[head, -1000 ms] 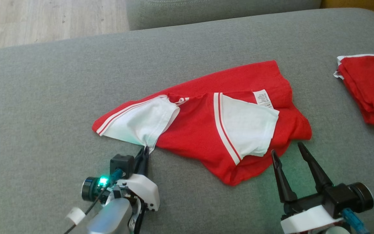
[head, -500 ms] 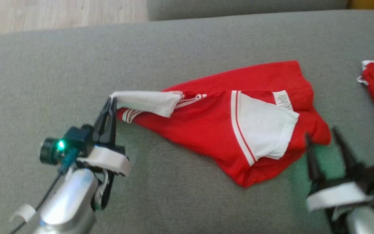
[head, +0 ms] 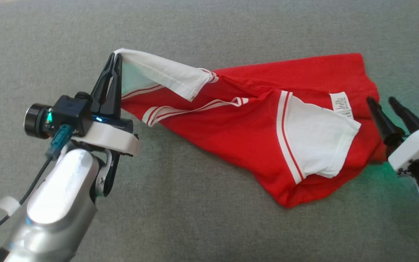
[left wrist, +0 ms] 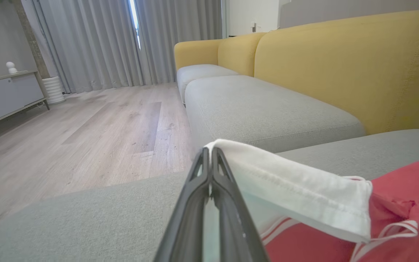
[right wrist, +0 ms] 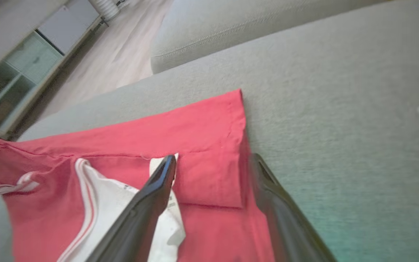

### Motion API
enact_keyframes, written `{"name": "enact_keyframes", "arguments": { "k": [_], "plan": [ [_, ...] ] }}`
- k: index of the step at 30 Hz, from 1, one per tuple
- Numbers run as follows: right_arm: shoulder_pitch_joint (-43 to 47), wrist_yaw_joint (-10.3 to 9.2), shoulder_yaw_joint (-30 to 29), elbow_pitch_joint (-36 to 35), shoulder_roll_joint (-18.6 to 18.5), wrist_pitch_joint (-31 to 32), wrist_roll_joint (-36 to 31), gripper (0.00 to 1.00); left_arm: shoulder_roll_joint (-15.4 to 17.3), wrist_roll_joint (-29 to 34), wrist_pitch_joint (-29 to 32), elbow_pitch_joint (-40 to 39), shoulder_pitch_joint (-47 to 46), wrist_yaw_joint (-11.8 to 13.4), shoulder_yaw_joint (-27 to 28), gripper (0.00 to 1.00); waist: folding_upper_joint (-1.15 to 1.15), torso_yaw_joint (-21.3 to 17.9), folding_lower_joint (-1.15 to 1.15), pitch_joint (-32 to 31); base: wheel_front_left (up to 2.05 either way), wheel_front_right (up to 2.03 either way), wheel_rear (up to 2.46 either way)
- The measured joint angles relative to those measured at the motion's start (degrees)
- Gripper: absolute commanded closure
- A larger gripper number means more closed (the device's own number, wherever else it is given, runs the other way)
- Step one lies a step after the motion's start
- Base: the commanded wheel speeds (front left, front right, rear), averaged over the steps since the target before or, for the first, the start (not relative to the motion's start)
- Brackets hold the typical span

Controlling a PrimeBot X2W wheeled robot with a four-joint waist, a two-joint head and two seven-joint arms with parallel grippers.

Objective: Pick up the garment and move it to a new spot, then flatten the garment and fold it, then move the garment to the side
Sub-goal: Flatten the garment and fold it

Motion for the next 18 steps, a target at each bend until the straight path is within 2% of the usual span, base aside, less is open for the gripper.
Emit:
{"name": "enact_keyframes", "arguments": {
  "k": [4, 7, 12, 18],
  "plan": [
    [-0.47, 0.00, 1.83, -2.02, -2.22, 4.92, 11.57, 0.00, -0.16, 0.00, 0.08, -0.27, -0.04, -0.01, -0.31, 1.00, 0.00, 0.64, -0.01, 1.05, 0.00, 0.00, 0.00],
    [-0.92, 0.00, 1.92, -2.52, -3.78, 5.43, 16.16, 0.00, -0.25, 0.00, 0.08, -0.26, -0.27, -0.02, -0.57, 1.00, 0.00, 1.12, -0.01, 1.67, 0.00, 0.00, 0.00],
    [-1.66, 0.00, 3.79, -1.83, -6.83, 5.38, 18.57, 0.00, -0.54, -0.01, 0.05, -0.12, -1.33, -0.02, -0.94, 1.00, 0.00, 1.97, -0.01, 2.30, 0.00, 0.00, 0.00],
    [-1.76, 0.00, 5.47, -0.60, -7.36, 4.46, 19.51, 0.00, -0.56, -0.01, 0.07, -0.04, -1.35, -0.01, -1.49, 1.00, 0.00, 2.21, -0.01, 2.57, 0.00, 0.00, 0.00]
  ]
}}
